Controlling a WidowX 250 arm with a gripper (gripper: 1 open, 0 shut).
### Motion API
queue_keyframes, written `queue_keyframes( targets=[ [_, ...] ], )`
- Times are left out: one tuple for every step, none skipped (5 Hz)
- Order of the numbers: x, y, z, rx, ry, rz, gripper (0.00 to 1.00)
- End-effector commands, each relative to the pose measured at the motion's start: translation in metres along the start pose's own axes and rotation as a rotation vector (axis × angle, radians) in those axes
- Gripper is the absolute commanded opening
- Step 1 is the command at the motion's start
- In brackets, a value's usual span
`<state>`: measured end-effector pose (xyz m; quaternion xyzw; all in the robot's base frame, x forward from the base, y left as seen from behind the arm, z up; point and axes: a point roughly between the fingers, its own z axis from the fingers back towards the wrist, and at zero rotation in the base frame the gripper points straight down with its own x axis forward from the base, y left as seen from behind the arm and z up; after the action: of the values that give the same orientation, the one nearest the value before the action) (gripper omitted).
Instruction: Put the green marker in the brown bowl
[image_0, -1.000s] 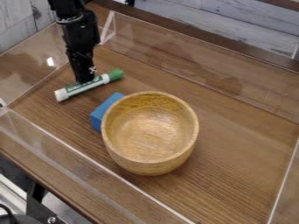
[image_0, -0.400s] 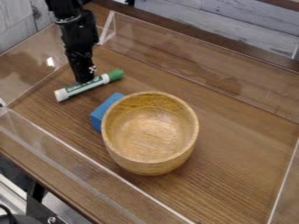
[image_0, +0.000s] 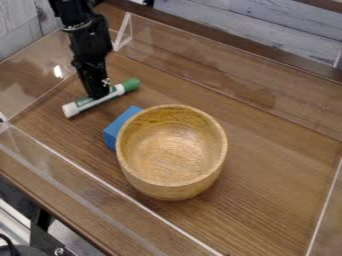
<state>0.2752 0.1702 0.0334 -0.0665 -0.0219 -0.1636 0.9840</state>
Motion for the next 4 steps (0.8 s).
queue_keyframes(
  targets=[
    [0.0025, 0.0051, 0.0208, 0.046, -0.04, 0.007, 0.0],
    [0.0023, 0.0052, 0.0197, 0.041, -0.044, 0.012, 0.0],
    [0.002, 0.0054, 0.0182, 0.036, -0.047, 0.016, 0.0],
    [0.0021, 0.0067, 0.0144, 0.029, -0.043, 0.011, 1.0]
  ],
)
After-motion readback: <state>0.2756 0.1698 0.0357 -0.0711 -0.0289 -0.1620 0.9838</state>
